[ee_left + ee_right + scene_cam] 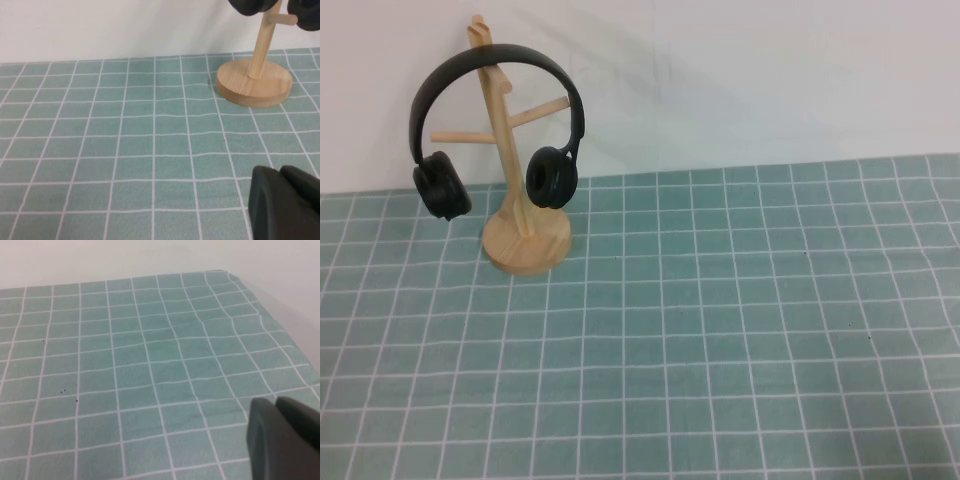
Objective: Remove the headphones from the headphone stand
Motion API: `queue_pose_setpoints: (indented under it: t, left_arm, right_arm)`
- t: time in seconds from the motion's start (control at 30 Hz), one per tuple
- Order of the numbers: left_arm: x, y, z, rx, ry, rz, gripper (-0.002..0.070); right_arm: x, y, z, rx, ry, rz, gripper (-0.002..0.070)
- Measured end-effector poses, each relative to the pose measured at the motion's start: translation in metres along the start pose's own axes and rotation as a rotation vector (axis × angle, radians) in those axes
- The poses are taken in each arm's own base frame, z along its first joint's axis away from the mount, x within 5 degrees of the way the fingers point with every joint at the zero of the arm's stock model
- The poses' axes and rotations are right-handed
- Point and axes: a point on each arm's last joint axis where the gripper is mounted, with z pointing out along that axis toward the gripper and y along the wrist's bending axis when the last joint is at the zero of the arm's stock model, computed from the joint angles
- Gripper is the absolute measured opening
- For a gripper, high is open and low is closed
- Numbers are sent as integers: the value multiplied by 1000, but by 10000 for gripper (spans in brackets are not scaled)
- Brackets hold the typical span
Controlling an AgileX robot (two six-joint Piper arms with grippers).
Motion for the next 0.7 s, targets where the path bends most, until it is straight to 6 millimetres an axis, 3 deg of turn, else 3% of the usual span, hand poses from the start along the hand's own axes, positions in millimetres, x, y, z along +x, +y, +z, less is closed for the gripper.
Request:
queue_pose_setpoints:
  t: [0.7]
  left_arm:
    - [0,3,0,-29,-4,78,-3]
  right_arm:
    - [0,0,0,0,0,0,-8]
